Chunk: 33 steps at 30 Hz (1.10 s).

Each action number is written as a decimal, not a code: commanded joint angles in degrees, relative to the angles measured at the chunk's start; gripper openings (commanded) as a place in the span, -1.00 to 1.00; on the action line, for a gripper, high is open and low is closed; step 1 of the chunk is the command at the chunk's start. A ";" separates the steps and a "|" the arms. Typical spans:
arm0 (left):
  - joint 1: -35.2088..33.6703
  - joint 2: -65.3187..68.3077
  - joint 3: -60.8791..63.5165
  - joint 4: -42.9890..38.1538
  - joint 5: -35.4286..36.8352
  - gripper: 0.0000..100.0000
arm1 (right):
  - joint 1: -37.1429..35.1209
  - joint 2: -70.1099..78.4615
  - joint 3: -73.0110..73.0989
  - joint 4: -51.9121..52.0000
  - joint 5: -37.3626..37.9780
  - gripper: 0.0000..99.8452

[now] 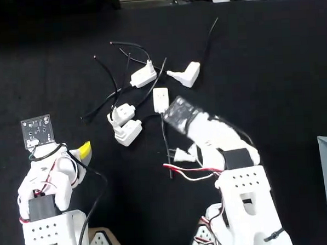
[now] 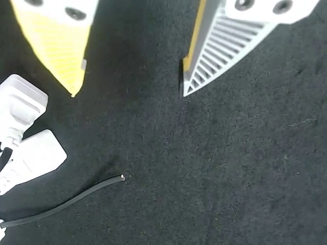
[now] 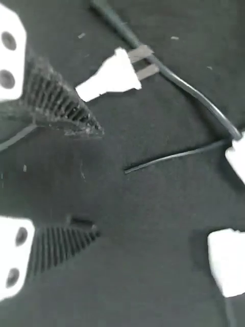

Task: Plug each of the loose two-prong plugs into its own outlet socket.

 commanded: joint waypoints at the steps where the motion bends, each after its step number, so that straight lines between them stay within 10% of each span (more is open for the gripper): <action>1: -0.48 -0.35 -0.40 -0.26 -0.35 -0.40 | -1.32 -0.84 -4.18 1.41 -20.31 -0.70; 11: -0.48 -0.35 -0.40 -0.26 -0.35 -0.40 | -11.43 4.09 -14.99 20.92 -53.80 -0.53; 33: -3.65 -0.35 -0.31 -0.35 -0.35 -0.40 | -8.70 42.07 -28.88 16.44 -74.46 -0.53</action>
